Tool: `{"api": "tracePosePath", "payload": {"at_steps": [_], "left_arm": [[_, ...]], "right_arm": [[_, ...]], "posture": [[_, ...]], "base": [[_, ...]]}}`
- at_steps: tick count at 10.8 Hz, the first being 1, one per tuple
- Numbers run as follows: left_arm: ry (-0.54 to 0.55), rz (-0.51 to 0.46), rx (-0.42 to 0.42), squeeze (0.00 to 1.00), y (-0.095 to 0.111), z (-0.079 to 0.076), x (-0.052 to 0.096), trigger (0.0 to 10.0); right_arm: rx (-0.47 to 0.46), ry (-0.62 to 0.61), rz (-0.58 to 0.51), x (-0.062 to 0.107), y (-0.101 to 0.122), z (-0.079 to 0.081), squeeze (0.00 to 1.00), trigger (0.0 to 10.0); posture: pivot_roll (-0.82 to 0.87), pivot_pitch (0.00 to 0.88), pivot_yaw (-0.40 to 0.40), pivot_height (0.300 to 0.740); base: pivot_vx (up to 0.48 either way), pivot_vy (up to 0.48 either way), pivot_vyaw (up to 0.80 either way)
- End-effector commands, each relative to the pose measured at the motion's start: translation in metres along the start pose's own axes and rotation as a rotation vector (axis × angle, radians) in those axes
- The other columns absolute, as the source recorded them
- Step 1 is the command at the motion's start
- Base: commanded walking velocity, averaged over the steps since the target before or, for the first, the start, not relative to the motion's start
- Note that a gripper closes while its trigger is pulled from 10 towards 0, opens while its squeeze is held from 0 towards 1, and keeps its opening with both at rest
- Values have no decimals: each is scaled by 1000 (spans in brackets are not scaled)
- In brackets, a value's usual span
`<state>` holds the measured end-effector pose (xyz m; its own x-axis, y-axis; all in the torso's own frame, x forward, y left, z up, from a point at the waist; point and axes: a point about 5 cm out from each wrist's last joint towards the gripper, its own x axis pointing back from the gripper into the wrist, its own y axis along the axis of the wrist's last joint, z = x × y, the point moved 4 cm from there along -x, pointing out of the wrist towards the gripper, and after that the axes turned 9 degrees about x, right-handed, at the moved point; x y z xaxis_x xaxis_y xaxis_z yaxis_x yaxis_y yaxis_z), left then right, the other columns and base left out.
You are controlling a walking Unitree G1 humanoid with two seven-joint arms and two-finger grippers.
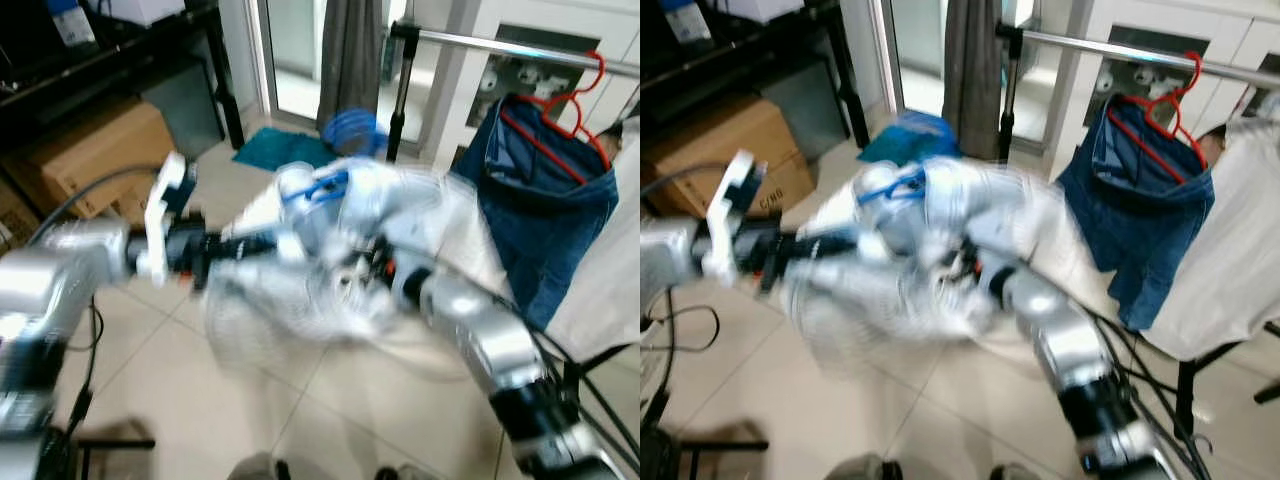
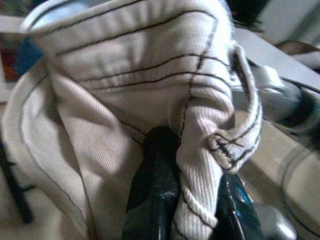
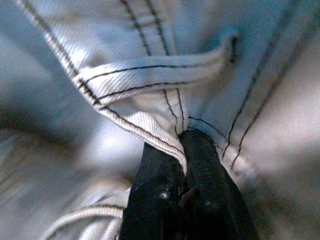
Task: Hang hanger
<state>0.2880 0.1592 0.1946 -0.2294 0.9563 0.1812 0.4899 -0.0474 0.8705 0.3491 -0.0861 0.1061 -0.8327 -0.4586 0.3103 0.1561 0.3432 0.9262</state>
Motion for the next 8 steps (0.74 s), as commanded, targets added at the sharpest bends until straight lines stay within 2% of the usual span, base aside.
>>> {"api": "tracePosePath", "payload": {"at_steps": [1, 3, 5, 6, 7, 8], "left_arm": [[-114, -37, -78, 0, 16, -24, 4, 0], [-163, -25, -52, 0, 6, -46, 14, 0], [-73, -72, -107, 0, 13, -36, 14, 0], [40, -97, -166, 0, 17, -19, 15, 0], [103, -101, -200, 0, 18, -11, 19, 0], [160, -92, -236, 0, 18, -4, 22, 0]], "right_arm": [[-2, -39, 20, -1, -7, -8, 0, 0], [-16, -100, -48, 1, -3, -27, 0, 0], [-6, -43, -102, 0, 3, -20, 0, 0], [8, 8, -150, 2, 11, -10, 0, 10000], [-57, 76, -209, 5, 18, -2, 0, 10000], [-71, 98, -239, 8, 21, 0, 945, 10000]], "posture": [[6, 0, 55, 740], [8, 0, 51, 740], [8, 3, 49, 740], [6, 6, 51, 740], [4, 8, 54, 740], [2, 11, 55, 740]], "base": [[0, 0, 0], [0, 0, 0], [0, 0, 0], [0, 0, 0], [0, 0, 0], [0, 0, 0]]}}
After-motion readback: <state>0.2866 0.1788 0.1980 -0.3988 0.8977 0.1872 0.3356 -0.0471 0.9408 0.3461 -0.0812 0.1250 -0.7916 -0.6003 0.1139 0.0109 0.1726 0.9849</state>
